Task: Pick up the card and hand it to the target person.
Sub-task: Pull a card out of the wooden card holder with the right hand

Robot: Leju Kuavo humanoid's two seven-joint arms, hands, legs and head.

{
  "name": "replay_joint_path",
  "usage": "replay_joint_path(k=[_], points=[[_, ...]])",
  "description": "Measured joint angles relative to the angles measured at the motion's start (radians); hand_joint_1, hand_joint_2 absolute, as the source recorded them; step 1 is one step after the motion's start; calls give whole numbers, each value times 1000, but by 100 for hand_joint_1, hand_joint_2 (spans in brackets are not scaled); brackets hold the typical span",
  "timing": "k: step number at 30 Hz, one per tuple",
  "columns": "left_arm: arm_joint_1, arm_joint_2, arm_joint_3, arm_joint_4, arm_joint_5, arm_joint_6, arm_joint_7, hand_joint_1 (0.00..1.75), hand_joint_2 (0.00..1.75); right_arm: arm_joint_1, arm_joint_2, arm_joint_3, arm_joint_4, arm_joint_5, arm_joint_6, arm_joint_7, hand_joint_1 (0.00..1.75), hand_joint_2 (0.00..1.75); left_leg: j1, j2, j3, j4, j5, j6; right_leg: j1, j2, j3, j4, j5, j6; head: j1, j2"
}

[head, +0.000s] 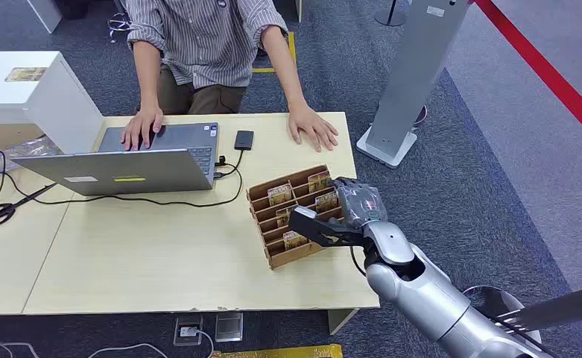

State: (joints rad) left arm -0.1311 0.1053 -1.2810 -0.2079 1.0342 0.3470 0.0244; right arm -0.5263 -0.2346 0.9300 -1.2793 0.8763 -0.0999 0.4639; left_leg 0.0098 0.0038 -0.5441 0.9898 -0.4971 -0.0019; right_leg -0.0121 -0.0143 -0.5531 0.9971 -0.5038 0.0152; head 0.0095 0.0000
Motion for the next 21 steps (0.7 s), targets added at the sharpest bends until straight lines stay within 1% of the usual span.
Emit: replay_joint_path(k=[2, 6, 9, 18, 21], points=[[-1, 0, 0, 0, 0, 0, 0, 0, 0, 0, 0, 0, 0, 0, 0, 0, 61, 175, 0, 0, 0, 0, 0, 0, 0, 0, 0, 0, 0, 0, 0, 0], [-2, 0, 0, 0, -1, 0, 1, 0, 0, 0, 0, 0, 1, -4, 0, 2, 77, 175, 0, 0, 0, 0, 0, 0, 0, 0, 0, 0, 0, 0, 0, 0], [-2, 0, 0, 0, -1, 0, 2, 0, 0, 0, 0, 0, 1, -6, -1, 2, 84, 175, 0, 0, 0, 0, 0, 0, 0, 0, 0, 0, 0, 0, 0, 0], [-2, 0, 0, 0, -1, 0, 4, 0, 0, -3, 0, 2, 3, -6, -4, 2, 88, 175, 0, 0, 0, 0, 0, 0, 0, 0, 0, 0, 0, 0, 0, 0], [-2, 0, 0, 0, -1, 0, 4, 0, 0, -3, 0, 4, 4, -6, -4, 2, 96, 175, 0, 0, 0, 0, 0, 0, 0, 0, 0, 0, 0, 0, 0, 0]])
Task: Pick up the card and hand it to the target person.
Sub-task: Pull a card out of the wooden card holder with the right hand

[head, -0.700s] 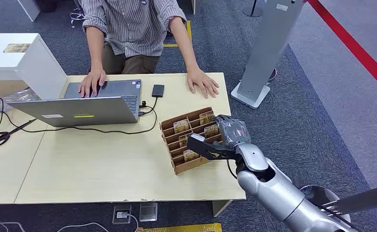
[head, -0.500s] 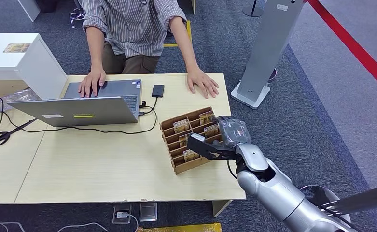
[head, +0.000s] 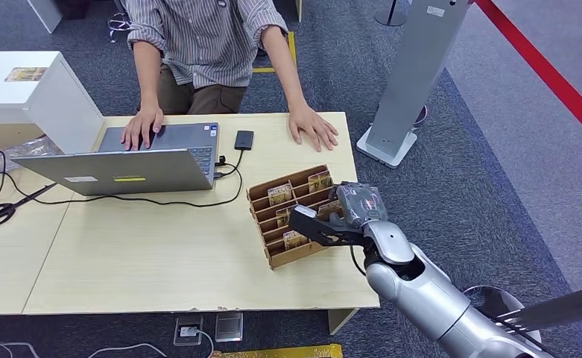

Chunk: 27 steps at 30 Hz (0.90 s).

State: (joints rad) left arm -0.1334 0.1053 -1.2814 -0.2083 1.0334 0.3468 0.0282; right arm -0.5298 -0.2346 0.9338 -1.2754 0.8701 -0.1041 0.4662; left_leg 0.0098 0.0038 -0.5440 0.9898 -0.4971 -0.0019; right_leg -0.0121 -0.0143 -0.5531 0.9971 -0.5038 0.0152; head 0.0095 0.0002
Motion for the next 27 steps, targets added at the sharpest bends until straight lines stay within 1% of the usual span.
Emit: replay_joint_path(k=[2, 5, 9, 17, 21, 27], points=[[0, 0, 0, 0, 0, 0, 0, 0, 0, 0, 0, 3, 2, 0, 0, 0, 103, 175, 0, 0, 0, 0, 0, 0, 0, 0, 0, 0, 0, 0, 0, 0], [0, 0, 0, 0, 0, 0, 0, 0, 0, 0, 0, 5, 4, 0, 0, 1, 107, 175, 0, 0, 0, 0, 0, 0, 0, 0, 0, 0, 0, 0, 0, 0], [0, 0, 0, 0, 0, 0, 0, 0, 0, 0, 0, 10, 6, -1, 0, 2, 127, 175, 0, 0, 0, 0, 0, 0, 0, 0, 0, 0, 0, 0, 0, 0], [2, 0, 0, -1, 0, 0, 1, 0, 0, -3, 0, 11, 7, -1, -1, 1, 141, 175, 0, 0, 0, 0, 0, 0, 0, 0, 0, 0, 0, 0, 0, 0], [4, 0, 0, -1, 1, -2, 0, 0, 175, -4, 0, 11, 7, -2, -1, 7, 144, 175, 0, 0, 0, 0, 0, 0, 0, 0, 0, 0, 0, 0, 0, 0], [5, 0, 0, -1, -2, 18, -11, 0, 175, -4, -2, 12, 4, -3, -1, 21, 145, 175, 0, 0, 0, 0, 0, 0, 0, 0, 0, 0, 0, 0, 0, 0]])
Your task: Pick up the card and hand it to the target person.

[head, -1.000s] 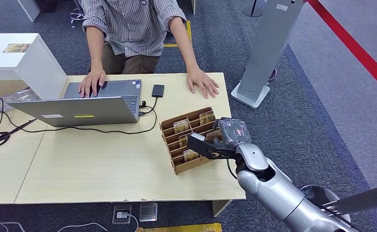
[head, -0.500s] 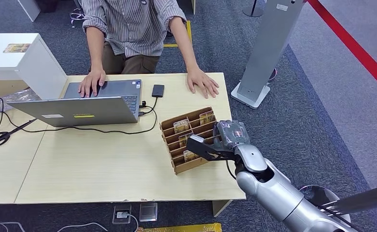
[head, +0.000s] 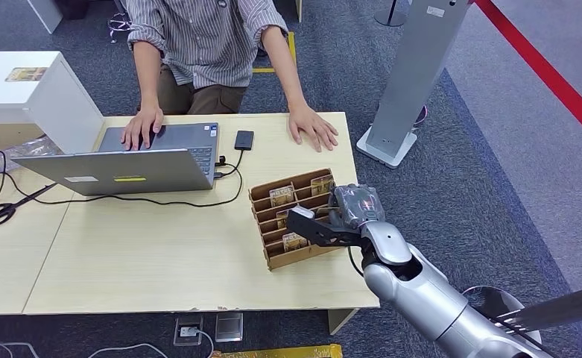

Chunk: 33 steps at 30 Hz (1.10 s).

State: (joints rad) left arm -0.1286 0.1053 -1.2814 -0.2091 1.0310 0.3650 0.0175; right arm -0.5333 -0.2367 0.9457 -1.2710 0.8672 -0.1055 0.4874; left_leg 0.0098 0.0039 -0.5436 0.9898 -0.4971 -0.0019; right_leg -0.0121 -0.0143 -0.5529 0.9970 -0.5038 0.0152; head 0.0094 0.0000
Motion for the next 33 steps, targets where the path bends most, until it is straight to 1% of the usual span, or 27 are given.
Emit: replay_joint_path(k=[6, 10, 13, 16, 19, 24, 26, 28, 33], points=[[1, 0, 0, 0, 1, 3, 7, 0, 175, 3, -4, 0, -13, 23, -26, 11, 145, 175, 0, 0, 0, 0, 0, 0, 0, 0, 0, 0, 0, 0, 0, 0], [2, 0, 0, 0, 2, 4, 3, 0, 175, 3, -20, -5, -51, 23, -35, 22, 145, 175, 0, 0, 0, 0, 0, 0, 0, 0, 0, 0, 0, 0, 1, 0], [5, 0, 0, 0, 4, 4, 0, 0, 175, 2, -43, -29, -117, -49, -13, 23, 145, 175, 0, 0, 0, 0, 0, 0, 0, 0, 0, 0, 0, 0, 0, 0], [9, 1, 0, 0, 8, 1, -2, 0, 175, -5, -69, -62, -197, -131, 35, 25, 145, 175, 0, 0, 0, 0, 0, 0, 0, 0, 0, 0, 0, 0, 0, 0], [12, 2, 1, 0, 11, 0, -5, 0, 175, -21, -96, -92, -286, -182, 82, 35, 145, 175, 0, 0, 0, 0, 0, 0, 0, 0, 0, 0, 0, 0, 0, 0], [13, 2, 1, 0, 12, -3, -9, 0, 175, -35, -122, -128, -409, -241, 91, 8, 145, 175, 0, 0, 0, 0, 0, 0, 0, 0, 0, 0, 0, 0, 0, 0], [13, 2, 1, 0, 12, -2, -9, 0, 175, -39, -124, -138, -436, -231, 69, -15, 145, 175, 0, 0, 0, 0, 0, 0, 0, 0, 0, 0, 0, 0, 0, 0], [13, 2, 1, 0, 12, -1, -10, 0, 175, -40, -123, -145, -444, -209, 24, -48, 145, 175, 0, 0, 0, 0, 0, 0, 0, 0, 0, 0, 0, 0, -1, 0], [12, 2, 1, 0, 12, 1, -16, 0, 175, -39, -111, -151, -415, -142, -139, -145, 145, 175, 0, 0, 0, 0, 0, 0, 0, 0, 0, 0, 0, 0, 0, 0]])
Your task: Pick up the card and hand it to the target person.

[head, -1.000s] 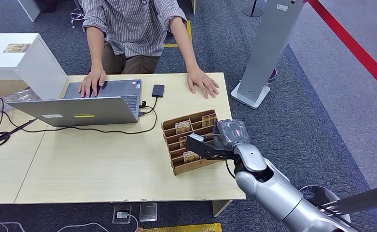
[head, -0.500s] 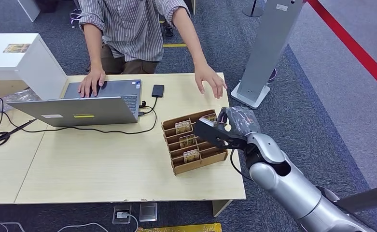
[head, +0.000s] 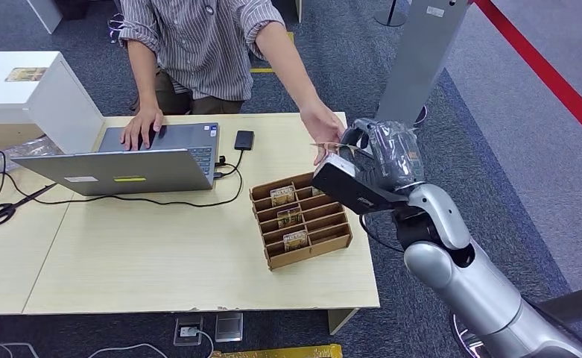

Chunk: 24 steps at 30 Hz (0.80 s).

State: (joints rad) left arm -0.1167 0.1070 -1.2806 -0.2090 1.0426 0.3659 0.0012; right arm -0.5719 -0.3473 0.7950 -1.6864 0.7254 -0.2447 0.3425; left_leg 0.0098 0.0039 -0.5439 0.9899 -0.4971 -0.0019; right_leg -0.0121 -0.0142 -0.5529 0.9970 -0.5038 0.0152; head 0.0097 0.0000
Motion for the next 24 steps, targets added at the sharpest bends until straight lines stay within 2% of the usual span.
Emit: replay_joint_path(k=[4, 8, 17, 21, 24], points=[[-2, -1, 0, 0, 0, 2, -2, 0, 175, 10, 22, -1, 64, 31, -142, -76, 145, 175, 0, 0, 0, 0, 0, 0, 0, 0, 0, 0, 0, 0, 0, 0], [-3, -1, 0, 0, 0, 3, -2, 0, 175, 19, 40, 0, 122, 103, -257, -95, 145, 175, 0, 0, 0, 0, 0, 0, 0, 0, 0, 0, 0, 0, 0, 0], [-3, -1, 0, 0, 0, 3, 4, 0, 175, 26, 71, 16, 207, 170, -309, -101, 145, 175, 0, 0, 0, 0, 0, 0, 0, 0, 0, 0, 0, 0, -1, 0], [-2, -1, 0, 0, 0, 0, 2, 0, 175, 26, 83, 31, 226, 172, -313, -98, 0, 175, 0, -1, -1, 0, 0, 0, 0, -2, 0, 0, 0, 0, -1, 0], [-2, -1, 1, 0, 0, -4, 2, 0, 44, 26, 88, 37, 237, 166, -322, -94, 0, 175, 0, -1, -1, 0, 0, 0, 0, -1, 0, 0, 0, 0, 0, 0]])
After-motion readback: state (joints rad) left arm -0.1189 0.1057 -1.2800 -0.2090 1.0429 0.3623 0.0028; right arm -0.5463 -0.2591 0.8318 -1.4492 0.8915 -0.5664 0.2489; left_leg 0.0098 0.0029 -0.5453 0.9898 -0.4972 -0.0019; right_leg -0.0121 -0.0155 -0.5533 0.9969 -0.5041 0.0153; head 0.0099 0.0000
